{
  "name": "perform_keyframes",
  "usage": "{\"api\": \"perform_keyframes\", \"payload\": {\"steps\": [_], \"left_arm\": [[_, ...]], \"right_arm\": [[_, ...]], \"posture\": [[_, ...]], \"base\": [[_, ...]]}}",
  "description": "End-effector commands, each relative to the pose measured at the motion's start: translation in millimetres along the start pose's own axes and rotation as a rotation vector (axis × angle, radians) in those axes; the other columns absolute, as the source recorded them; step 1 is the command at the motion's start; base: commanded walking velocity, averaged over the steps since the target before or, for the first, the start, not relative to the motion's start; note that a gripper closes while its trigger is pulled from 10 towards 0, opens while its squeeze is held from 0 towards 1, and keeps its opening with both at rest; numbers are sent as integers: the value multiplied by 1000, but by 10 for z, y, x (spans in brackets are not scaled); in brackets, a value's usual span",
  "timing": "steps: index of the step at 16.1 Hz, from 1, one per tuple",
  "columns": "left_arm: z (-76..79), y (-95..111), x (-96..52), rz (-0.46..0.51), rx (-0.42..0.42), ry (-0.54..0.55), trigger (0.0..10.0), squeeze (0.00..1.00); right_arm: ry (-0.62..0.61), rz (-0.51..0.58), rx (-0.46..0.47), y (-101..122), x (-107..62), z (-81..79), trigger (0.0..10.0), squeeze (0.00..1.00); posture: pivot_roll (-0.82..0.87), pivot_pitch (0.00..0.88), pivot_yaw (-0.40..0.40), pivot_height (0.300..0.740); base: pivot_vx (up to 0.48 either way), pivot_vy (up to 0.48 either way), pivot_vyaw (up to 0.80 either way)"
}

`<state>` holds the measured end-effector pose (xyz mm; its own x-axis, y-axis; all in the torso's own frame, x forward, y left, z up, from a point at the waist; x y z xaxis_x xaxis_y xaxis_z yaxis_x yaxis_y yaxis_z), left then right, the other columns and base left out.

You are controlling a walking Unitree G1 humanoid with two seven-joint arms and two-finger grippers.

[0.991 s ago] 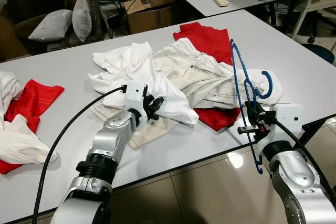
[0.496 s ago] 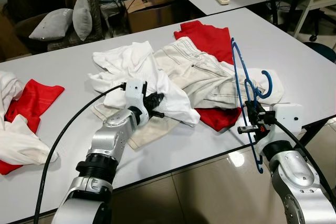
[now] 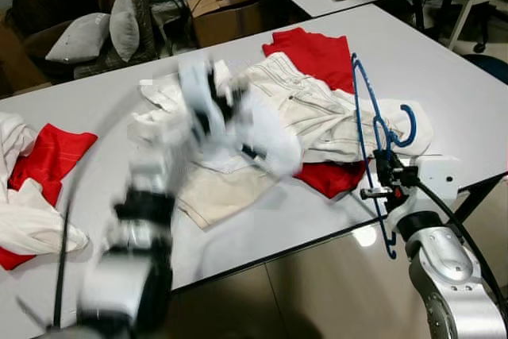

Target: Hang hanger

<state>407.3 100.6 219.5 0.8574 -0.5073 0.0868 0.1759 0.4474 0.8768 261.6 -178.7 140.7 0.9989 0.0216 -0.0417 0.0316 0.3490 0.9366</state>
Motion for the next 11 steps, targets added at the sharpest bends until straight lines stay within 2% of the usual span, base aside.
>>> {"api": "perform_keyframes", "payload": {"steps": [1,4,10,11], "left_arm": [[11,190,-9,44,2,-17,0,0],[99,589,28,120,47,-49,0,0],[275,1063,28,231,117,-104,0,0],[338,1209,3,304,113,-142,0,0]], "right_arm": [[-6,-2,6,-7,21,-12,10000,0],[-14,2,9,-10,29,-12,10000,0],[-1,47,26,36,26,-17,10000,0],[-9,48,21,25,14,28,10000,0]], "posture": [[-6,0,184,740],[-1,0,188,740],[13,0,200,740],[8,0,205,740]], "base": [[0,0,0],[0,0,0],[0,0,0],[0,0,0]]}}
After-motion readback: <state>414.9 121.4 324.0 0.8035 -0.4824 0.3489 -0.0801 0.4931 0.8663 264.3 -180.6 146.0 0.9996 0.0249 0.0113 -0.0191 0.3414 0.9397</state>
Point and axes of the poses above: a point about 5 cm out from each wrist's last joint towards the gripper, its own x axis pointing out of the wrist towards the gripper, its own y axis along the axis of the wrist's last joint, z = x × y, the point moved 3 cm from there along x, pointing out of the wrist towards the gripper, and after that the axes turned 13 degrees about -x, right-handed, at the moved point
